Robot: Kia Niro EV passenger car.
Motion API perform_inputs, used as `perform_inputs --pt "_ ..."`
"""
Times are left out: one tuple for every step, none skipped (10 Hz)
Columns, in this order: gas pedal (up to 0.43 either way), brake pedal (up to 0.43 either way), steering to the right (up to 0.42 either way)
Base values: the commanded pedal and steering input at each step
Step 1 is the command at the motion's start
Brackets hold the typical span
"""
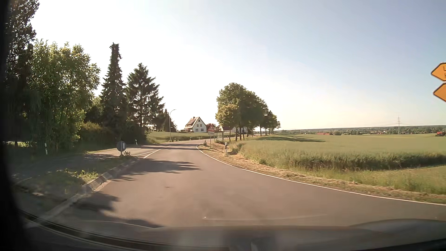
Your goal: Follow the waypoints while adhering to traffic rules and regulations
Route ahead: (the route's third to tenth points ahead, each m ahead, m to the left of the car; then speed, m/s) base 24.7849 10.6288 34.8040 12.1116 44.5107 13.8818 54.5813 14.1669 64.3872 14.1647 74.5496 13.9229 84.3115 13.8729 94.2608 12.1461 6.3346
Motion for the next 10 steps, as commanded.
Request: perform_inputs --pt "0.299 0.006 -0.208" --pt "0.311 0.006 -0.193" --pt "0.319 0.006 -0.172" --pt "0.339 0.006 -0.15" --pt "0.339 0.006 -0.123" --pt "0.339 0.006 -0.097" --pt "0.339 0.006 -0.085" --pt "0.339 0.006 -0.067" --pt "0.339 0.006 -0.054" --pt "0.339 0.006 -0.047"
